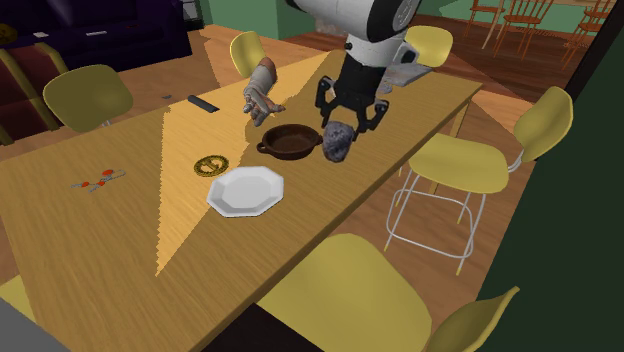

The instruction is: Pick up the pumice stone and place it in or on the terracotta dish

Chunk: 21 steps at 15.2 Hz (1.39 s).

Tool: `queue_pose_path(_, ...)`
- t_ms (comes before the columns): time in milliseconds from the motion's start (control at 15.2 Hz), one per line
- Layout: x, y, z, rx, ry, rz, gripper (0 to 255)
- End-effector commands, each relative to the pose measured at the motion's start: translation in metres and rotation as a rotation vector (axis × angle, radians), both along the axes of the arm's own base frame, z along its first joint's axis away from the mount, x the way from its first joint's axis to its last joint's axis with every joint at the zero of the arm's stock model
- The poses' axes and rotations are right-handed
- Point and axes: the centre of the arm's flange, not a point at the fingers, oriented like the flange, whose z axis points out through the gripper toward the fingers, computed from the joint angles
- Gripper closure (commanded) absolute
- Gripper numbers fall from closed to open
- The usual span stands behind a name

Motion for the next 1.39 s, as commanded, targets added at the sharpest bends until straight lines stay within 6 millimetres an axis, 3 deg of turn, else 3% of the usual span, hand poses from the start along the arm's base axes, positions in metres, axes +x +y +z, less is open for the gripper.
queue_pose_path(0, 0.009, 0.020, 0.004, 0.000, 0.000, -0.001, 255)
queue_pose_path(1056, 0.097, 0.210, 0.032, 0.000, 0.000, -0.001, 255)
queue_pose_path(1122, 0.102, 0.219, 0.034, 0.000, 0.000, -0.001, 255)
queue_pose_path(1320, 0.102, 0.219, 0.018, 0.000, 0.000, -0.001, 255)
